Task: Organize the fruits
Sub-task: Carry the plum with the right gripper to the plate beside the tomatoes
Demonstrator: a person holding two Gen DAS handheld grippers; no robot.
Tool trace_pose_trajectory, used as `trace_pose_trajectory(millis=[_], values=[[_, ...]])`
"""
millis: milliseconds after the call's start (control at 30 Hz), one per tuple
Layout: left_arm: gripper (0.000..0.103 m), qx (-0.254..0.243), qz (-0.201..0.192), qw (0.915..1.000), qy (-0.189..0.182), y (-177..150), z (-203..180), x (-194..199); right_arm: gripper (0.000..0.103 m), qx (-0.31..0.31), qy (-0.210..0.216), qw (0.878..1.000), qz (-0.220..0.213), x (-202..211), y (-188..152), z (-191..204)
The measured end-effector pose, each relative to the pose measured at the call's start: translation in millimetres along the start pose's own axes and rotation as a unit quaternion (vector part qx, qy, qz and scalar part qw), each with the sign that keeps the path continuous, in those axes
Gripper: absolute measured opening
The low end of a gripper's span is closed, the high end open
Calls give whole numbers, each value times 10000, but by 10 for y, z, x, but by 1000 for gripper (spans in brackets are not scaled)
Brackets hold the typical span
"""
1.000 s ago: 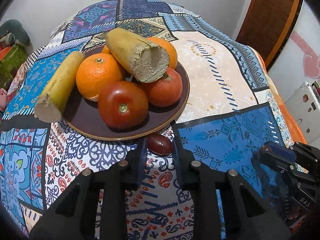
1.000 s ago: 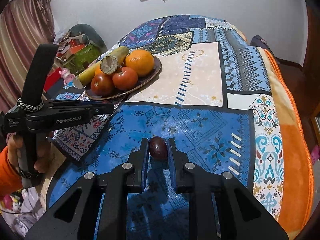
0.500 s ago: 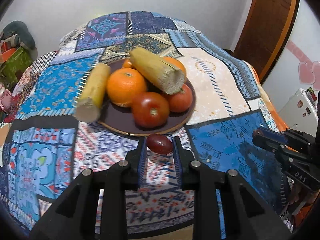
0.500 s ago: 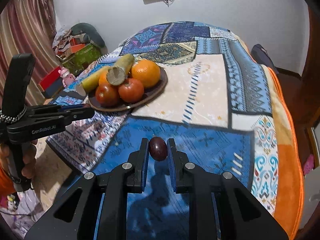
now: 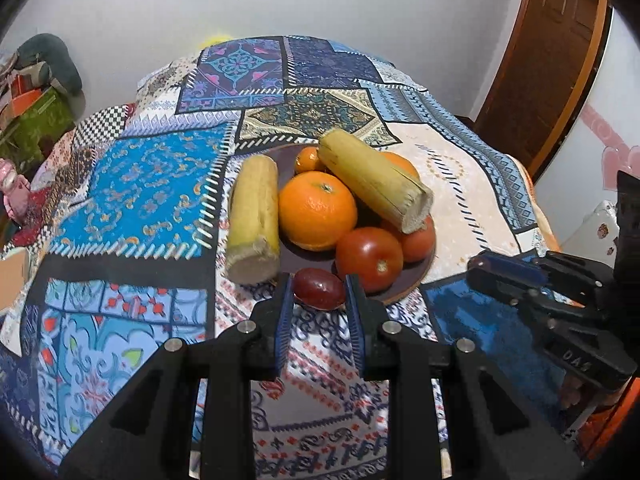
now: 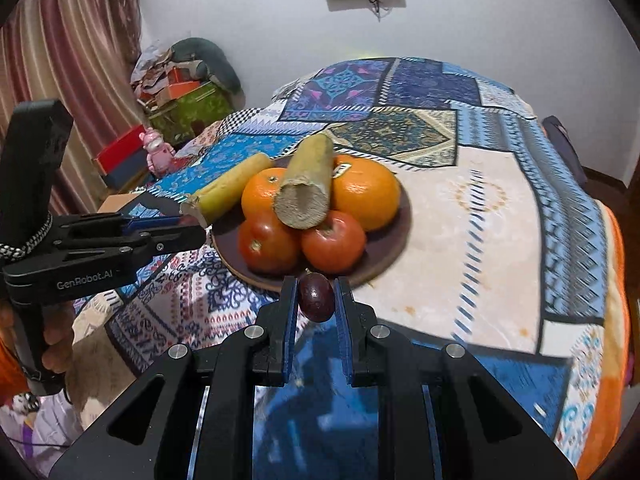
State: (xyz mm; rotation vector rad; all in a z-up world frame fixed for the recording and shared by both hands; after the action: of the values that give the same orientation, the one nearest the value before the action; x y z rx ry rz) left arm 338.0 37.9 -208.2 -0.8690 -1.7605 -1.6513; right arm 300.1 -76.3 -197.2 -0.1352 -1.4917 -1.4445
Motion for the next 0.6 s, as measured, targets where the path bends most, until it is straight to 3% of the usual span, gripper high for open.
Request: trace_pose_trajectory(millis=[267, 600], values=[[26, -155, 17, 9999, -1, 68, 0, -115, 17, 29, 146, 9996, 220, -271, 13, 48], [26, -121, 200, 9997, -39, 33, -42, -279, 17, 107, 146, 9996, 214, -291, 8, 58]])
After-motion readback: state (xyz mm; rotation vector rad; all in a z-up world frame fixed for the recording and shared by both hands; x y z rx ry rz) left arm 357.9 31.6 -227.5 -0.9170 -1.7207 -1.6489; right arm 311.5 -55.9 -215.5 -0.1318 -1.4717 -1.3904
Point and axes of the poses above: each gripper's, at about its wrist camera, not at the fingertips, and x roughly against the way its jaws point, z to its left, y to its top, the point moved 10 cm from there along -x, roughly the way its jaws point, and after that the axes turned 3 degrees about y, right-handed, at the moved point
